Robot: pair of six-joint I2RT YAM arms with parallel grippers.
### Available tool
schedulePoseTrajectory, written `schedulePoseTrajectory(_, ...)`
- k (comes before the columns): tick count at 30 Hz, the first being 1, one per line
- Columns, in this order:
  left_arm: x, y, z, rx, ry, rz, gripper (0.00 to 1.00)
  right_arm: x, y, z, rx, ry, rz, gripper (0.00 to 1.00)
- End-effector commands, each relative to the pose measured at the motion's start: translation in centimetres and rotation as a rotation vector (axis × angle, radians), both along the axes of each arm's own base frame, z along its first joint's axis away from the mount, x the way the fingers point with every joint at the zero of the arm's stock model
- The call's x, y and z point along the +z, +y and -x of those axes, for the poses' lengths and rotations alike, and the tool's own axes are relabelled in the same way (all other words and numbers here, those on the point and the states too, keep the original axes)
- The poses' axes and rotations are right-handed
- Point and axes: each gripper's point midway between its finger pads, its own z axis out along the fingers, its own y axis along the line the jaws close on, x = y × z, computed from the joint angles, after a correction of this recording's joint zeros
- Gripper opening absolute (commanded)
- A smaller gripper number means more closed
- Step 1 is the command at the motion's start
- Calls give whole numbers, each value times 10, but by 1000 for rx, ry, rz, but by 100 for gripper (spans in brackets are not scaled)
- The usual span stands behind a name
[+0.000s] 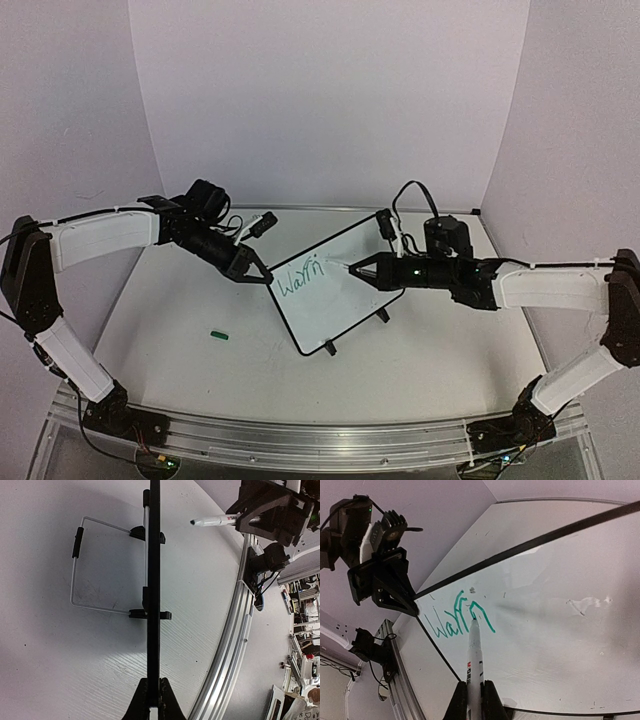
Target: Write a sentence on the whiteboard
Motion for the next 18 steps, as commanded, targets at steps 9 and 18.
schedulePoseTrajectory(9,-3,-7,12,-61,-15,-23,0,22,-6,-5,23,-44,-24,0)
schedulePoseTrajectory(18,-4,-7,12,-60,-11,-25,0,10,3,-13,44,-30,-4,0)
